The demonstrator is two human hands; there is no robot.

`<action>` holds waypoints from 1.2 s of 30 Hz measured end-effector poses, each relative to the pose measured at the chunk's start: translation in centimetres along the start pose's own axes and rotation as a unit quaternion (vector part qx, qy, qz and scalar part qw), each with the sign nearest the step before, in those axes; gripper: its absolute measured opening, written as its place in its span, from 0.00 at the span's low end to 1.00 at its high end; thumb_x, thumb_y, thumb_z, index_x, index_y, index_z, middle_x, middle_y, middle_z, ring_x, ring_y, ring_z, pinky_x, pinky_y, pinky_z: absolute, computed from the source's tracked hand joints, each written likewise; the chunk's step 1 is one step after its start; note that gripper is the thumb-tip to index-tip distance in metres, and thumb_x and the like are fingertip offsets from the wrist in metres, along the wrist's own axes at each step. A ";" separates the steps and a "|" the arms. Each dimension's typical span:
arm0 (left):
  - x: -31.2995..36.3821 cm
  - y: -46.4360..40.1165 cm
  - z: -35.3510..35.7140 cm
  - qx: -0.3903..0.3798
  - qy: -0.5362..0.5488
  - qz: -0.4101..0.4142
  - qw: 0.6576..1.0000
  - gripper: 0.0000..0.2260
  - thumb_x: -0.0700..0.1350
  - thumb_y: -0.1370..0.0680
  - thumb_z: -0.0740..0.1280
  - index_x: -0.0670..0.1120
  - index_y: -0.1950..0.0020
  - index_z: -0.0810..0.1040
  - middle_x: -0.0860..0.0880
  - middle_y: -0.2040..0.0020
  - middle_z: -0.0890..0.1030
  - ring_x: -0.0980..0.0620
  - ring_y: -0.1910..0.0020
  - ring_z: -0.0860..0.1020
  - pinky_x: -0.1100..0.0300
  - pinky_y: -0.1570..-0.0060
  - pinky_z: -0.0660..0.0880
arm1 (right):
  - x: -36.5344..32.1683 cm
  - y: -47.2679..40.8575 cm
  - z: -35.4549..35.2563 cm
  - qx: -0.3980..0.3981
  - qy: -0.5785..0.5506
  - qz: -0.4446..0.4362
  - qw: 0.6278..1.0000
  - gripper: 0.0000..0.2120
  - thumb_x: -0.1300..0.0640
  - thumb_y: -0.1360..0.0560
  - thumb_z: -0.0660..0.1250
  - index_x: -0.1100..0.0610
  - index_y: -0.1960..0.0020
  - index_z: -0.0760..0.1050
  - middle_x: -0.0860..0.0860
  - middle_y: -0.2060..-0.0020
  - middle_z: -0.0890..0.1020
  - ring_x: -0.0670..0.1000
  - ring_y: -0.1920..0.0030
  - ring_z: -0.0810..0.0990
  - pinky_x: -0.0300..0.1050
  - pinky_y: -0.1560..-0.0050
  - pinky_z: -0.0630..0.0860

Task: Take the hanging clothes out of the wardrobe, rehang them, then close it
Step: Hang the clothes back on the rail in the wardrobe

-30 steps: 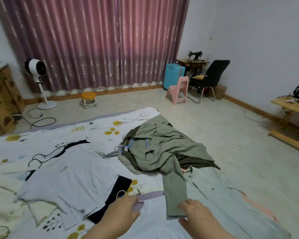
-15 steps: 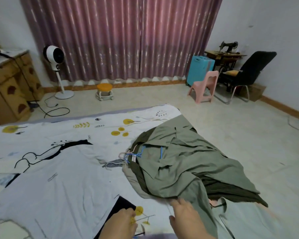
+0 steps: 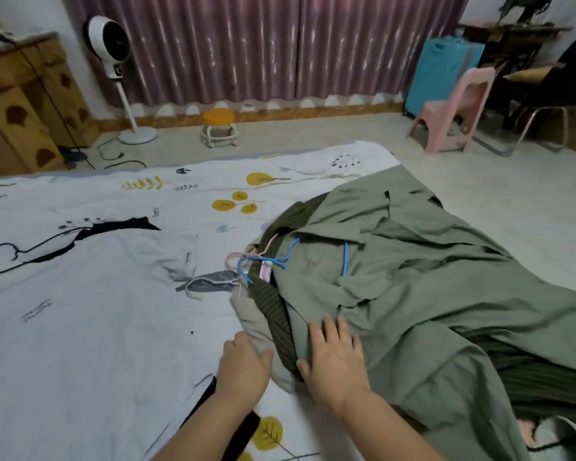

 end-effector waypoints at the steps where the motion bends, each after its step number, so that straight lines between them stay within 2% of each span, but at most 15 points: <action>1: -0.1 -0.9 0.4 0.018 0.011 -0.014 1.000 0.23 0.51 0.22 0.62 0.37 0.33 0.63 0.37 0.36 0.69 0.41 0.36 0.69 0.55 0.41 0.67 | 0.3 0.0 1.1 0.007 0.003 0.003 1.000 0.37 0.40 0.55 0.80 0.54 0.49 0.82 0.57 0.48 0.82 0.61 0.46 0.81 0.59 0.56 0.79; 2: -0.1 -1.7 0.8 0.032 0.025 -0.030 0.999 0.26 0.53 0.23 0.63 0.36 0.34 0.64 0.37 0.36 0.70 0.40 0.36 0.68 0.55 0.40 0.66 | 0.6 -0.2 2.2 0.011 -0.008 0.001 1.000 0.37 0.41 0.58 0.80 0.54 0.51 0.83 0.57 0.51 0.84 0.60 0.49 0.83 0.58 0.59 0.80; 5: 0.7 -4.2 2.2 0.079 0.085 -0.053 0.992 0.32 0.58 0.27 0.67 0.35 0.35 0.66 0.37 0.37 0.72 0.39 0.36 0.68 0.53 0.38 0.66 | 0.9 -0.2 3.4 0.055 -0.004 -0.009 0.998 0.35 0.43 0.56 0.79 0.54 0.50 0.83 0.57 0.50 0.84 0.60 0.48 0.82 0.57 0.58 0.80; 7: 1.8 -5.3 3.1 0.091 0.145 -0.065 0.983 0.35 0.59 0.32 0.72 0.35 0.37 0.71 0.36 0.40 0.74 0.39 0.37 0.70 0.51 0.37 0.69 | 0.9 -0.2 3.6 0.074 -0.009 -0.006 0.997 0.34 0.44 0.56 0.78 0.54 0.51 0.83 0.56 0.50 0.84 0.59 0.48 0.82 0.56 0.57 0.80; 9: 2.8 -5.8 3.7 0.093 0.183 -0.076 0.976 0.33 0.59 0.37 0.75 0.36 0.43 0.76 0.37 0.44 0.79 0.40 0.43 0.76 0.51 0.42 0.73 | 0.8 -0.4 3.7 0.088 -0.025 -0.004 0.996 0.34 0.44 0.57 0.77 0.53 0.51 0.83 0.56 0.51 0.84 0.58 0.48 0.82 0.55 0.58 0.80; 11: 3.5 -5.7 3.6 0.092 0.188 -0.063 0.976 0.27 0.55 0.38 0.77 0.37 0.49 0.79 0.39 0.51 0.82 0.42 0.49 0.80 0.55 0.50 0.76 | 0.7 -0.4 3.7 0.107 -0.039 -0.008 0.993 0.33 0.44 0.56 0.76 0.53 0.52 0.83 0.55 0.51 0.84 0.57 0.48 0.83 0.54 0.58 0.80; 13: 4.0 -5.5 3.2 0.101 0.188 -0.040 0.976 0.23 0.50 0.36 0.77 0.36 0.50 0.77 0.42 0.55 0.82 0.45 0.53 0.80 0.59 0.56 0.74 | 0.6 -0.2 3.5 0.125 -0.055 -0.025 0.990 0.29 0.43 0.52 0.71 0.52 0.52 0.84 0.53 0.51 0.84 0.55 0.49 0.83 0.52 0.58 0.80; 15: 5.2 -4.5 2.5 0.117 0.193 -0.003 0.974 0.19 0.43 0.34 0.76 0.38 0.50 0.71 0.48 0.61 0.78 0.48 0.58 0.76 0.62 0.61 0.67 | 0.4 0.2 3.0 0.125 -0.095 -0.024 0.987 0.25 0.46 0.45 0.62 0.53 0.52 0.84 0.52 0.52 0.85 0.52 0.51 0.84 0.51 0.59 0.80; 17: 7.0 -3.0 2.0 0.124 0.188 0.052 0.973 0.16 0.39 0.32 0.72 0.42 0.52 0.66 0.53 0.65 0.72 0.48 0.60 0.72 0.63 0.64 0.62 | 0.3 0.6 2.3 0.108 -0.135 -0.025 0.985 0.27 0.49 0.41 0.54 0.55 0.51 0.83 0.51 0.53 0.85 0.50 0.54 0.84 0.46 0.61 0.81; 20: 9.1 -1.2 1.6 0.115 0.172 0.136 0.969 0.15 0.36 0.32 0.69 0.45 0.51 0.65 0.51 0.63 0.75 0.45 0.58 0.76 0.59 0.60 0.68 | 0.8 1.6 0.7 0.092 -0.168 -0.040 0.981 0.28 0.48 0.40 0.53 0.54 0.44 0.77 0.48 0.52 0.85 0.46 0.56 0.84 0.39 0.62 0.80; 23: 10.7 0.1 0.0 0.136 0.183 0.161 0.960 0.14 0.36 0.32 0.68 0.44 0.51 0.67 0.49 0.60 0.76 0.42 0.54 0.77 0.58 0.60 0.67 | 1.6 3.0 -2.1 0.099 -0.172 -0.066 0.978 0.29 0.42 0.38 0.53 0.53 0.41 0.68 0.44 0.52 0.84 0.43 0.55 0.83 0.34 0.59 0.78; 26: 12.9 1.4 -3.0 0.165 0.222 0.180 0.944 0.15 0.38 0.33 0.68 0.41 0.48 0.72 0.47 0.56 0.78 0.44 0.52 0.77 0.60 0.58 0.66 | 2.1 4.6 -5.8 0.118 -0.184 -0.082 0.972 0.29 0.40 0.38 0.53 0.50 0.40 0.67 0.45 0.52 0.84 0.44 0.54 0.84 0.34 0.59 0.77; 28: 15.1 2.5 -5.4 0.175 0.239 0.196 0.935 0.13 0.35 0.32 0.68 0.43 0.51 0.71 0.46 0.54 0.79 0.45 0.52 0.77 0.60 0.57 0.66 | 2.6 5.4 -8.7 0.124 -0.185 -0.076 0.972 0.29 0.40 0.39 0.53 0.49 0.41 0.67 0.46 0.53 0.84 0.44 0.56 0.84 0.33 0.60 0.77; 32: 20.5 6.1 -10.0 0.165 0.264 0.244 0.918 0.12 0.34 0.32 0.67 0.44 0.52 0.72 0.55 0.58 0.78 0.49 0.53 0.77 0.60 0.56 0.67 | 4.3 7.2 -15.5 0.173 -0.185 -0.083 0.964 0.27 0.40 0.40 0.55 0.49 0.43 0.68 0.49 0.52 0.84 0.45 0.58 0.84 0.33 0.60 0.76; 36: 26.6 10.6 -14.5 0.150 0.273 0.311 0.898 0.11 0.43 0.36 0.65 0.47 0.54 0.73 0.54 0.57 0.80 0.51 0.55 0.77 0.59 0.54 0.73 | 6.7 9.6 -22.6 0.225 -0.172 -0.072 0.956 0.26 0.39 0.39 0.56 0.46 0.44 0.68 0.45 0.46 0.71 0.46 0.50 0.74 0.33 0.57 0.75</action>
Point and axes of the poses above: each hand's wrist, its own y-axis away from the middle knuckle, its own z-axis out of the palm, x = y × z, the point moved 3 cm from there along -y, towards the middle knuckle
